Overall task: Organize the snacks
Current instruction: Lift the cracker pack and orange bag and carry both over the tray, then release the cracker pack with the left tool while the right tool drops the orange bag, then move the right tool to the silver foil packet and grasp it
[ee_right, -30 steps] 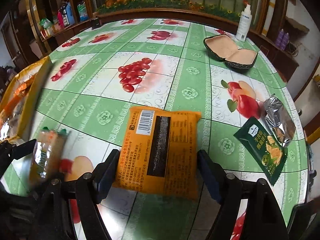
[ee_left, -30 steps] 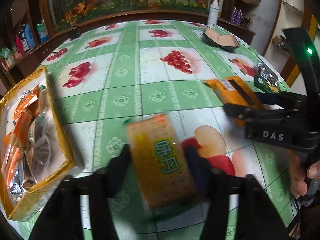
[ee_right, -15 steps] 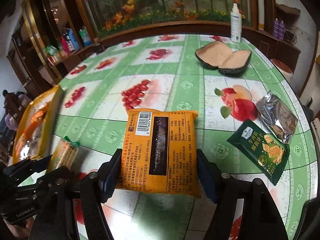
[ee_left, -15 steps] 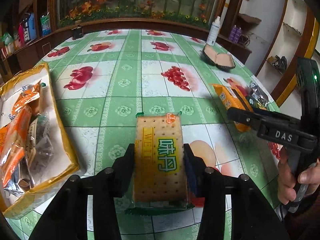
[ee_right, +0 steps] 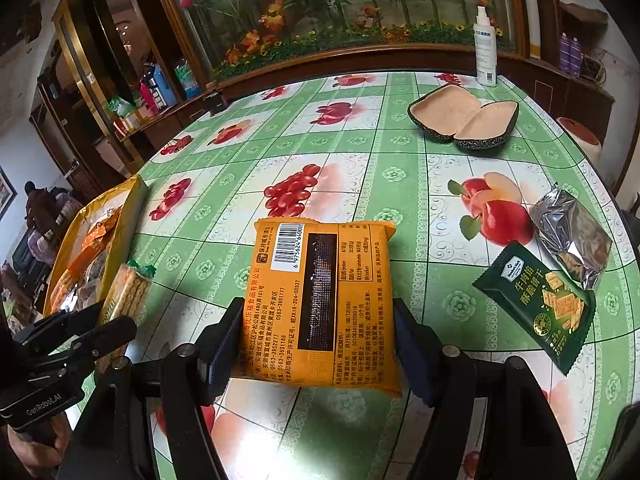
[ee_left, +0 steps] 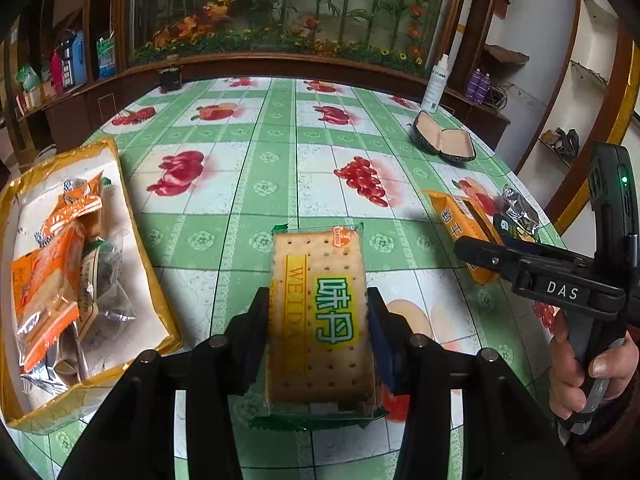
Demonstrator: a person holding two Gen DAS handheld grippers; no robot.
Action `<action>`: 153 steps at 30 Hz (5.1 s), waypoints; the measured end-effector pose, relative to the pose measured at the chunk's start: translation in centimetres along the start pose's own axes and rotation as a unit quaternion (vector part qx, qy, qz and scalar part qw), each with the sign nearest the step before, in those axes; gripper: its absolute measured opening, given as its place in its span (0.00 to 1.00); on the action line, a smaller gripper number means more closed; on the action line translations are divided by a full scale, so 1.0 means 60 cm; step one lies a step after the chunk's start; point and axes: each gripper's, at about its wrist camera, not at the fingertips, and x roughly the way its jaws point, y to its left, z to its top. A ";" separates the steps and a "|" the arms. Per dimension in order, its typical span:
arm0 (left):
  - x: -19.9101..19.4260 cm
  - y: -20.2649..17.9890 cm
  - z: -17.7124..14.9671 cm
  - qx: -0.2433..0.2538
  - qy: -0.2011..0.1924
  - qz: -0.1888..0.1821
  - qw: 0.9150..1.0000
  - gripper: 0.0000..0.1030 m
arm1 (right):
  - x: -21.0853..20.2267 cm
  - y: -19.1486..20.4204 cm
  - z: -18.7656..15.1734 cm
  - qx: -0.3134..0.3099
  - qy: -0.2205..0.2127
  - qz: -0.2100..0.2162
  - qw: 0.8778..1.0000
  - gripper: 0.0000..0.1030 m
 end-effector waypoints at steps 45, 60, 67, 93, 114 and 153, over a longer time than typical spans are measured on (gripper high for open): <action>-0.125 0.190 0.033 -0.093 -0.089 0.103 0.986 0.44 | 0.010 0.206 -0.004 -0.073 0.002 0.104 0.992 0.73; -0.108 0.372 0.016 -0.188 -0.055 0.159 0.968 0.44 | 0.069 0.413 -0.011 -0.168 0.033 0.156 0.973 0.73; -0.089 0.384 0.005 -0.195 -0.045 0.160 0.967 0.44 | 0.113 0.455 -0.021 -0.186 0.044 0.130 0.973 0.73; -0.102 0.375 0.004 -0.196 -0.056 0.151 0.967 0.70 | 0.087 0.465 -0.011 -0.229 -0.034 0.128 0.964 0.75; -0.108 0.139 0.039 -0.066 -0.082 0.071 0.992 0.71 | 0.008 0.175 0.091 0.012 -0.053 0.156 0.986 0.75; -0.022 -0.021 -0.038 0.036 0.008 -0.028 0.999 0.71 | 0.020 -0.073 0.046 0.097 0.029 0.014 0.995 0.59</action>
